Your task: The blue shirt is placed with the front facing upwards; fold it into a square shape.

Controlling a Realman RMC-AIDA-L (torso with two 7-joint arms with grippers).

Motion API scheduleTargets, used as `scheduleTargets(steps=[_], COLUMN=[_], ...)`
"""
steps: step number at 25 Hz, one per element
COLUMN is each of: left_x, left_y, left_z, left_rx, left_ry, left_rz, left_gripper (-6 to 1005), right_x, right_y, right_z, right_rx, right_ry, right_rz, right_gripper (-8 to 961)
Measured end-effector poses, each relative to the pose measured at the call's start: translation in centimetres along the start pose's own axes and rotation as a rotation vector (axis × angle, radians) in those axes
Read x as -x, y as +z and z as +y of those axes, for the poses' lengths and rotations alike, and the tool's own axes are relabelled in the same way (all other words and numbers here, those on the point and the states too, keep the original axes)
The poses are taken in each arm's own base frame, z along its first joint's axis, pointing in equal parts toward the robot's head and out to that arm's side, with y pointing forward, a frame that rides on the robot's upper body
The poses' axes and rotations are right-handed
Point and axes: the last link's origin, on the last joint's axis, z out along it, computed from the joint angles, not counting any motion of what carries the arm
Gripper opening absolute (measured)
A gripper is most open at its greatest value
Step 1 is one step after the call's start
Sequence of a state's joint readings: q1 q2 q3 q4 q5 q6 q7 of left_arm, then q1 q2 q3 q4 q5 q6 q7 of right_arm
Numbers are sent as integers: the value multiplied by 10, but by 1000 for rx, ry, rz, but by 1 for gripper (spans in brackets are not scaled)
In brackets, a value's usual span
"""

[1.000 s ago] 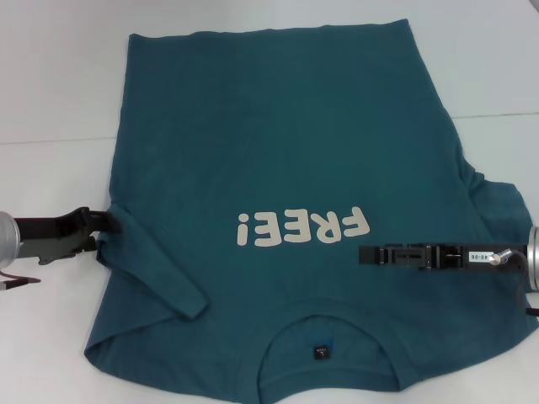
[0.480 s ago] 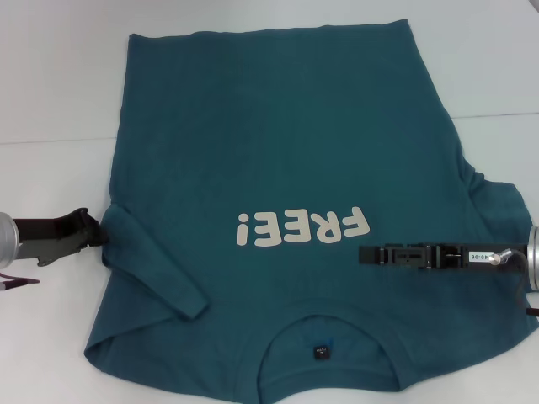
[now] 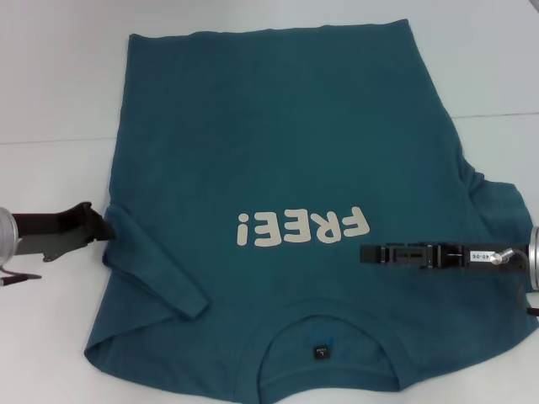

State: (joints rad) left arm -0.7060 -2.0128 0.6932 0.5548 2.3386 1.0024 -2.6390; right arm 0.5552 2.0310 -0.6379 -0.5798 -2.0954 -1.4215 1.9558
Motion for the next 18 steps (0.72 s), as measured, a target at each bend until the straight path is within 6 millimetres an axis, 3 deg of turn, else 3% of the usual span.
scheduleTargets(steps=[7, 18], left_x=[-4, -19], left_y=[-6, 14], left_z=[23, 46], left_rx=[132, 122], left_ry=[-9, -50], left_rz=[-6, 43], left_gripper=[24, 24], right_x=[0, 0], right_y=[0, 1], right_z=[0, 1], right_rx=[-1, 2], right_ry=[0, 0], right_rz=[-2, -1], right_gripper=[942, 941])
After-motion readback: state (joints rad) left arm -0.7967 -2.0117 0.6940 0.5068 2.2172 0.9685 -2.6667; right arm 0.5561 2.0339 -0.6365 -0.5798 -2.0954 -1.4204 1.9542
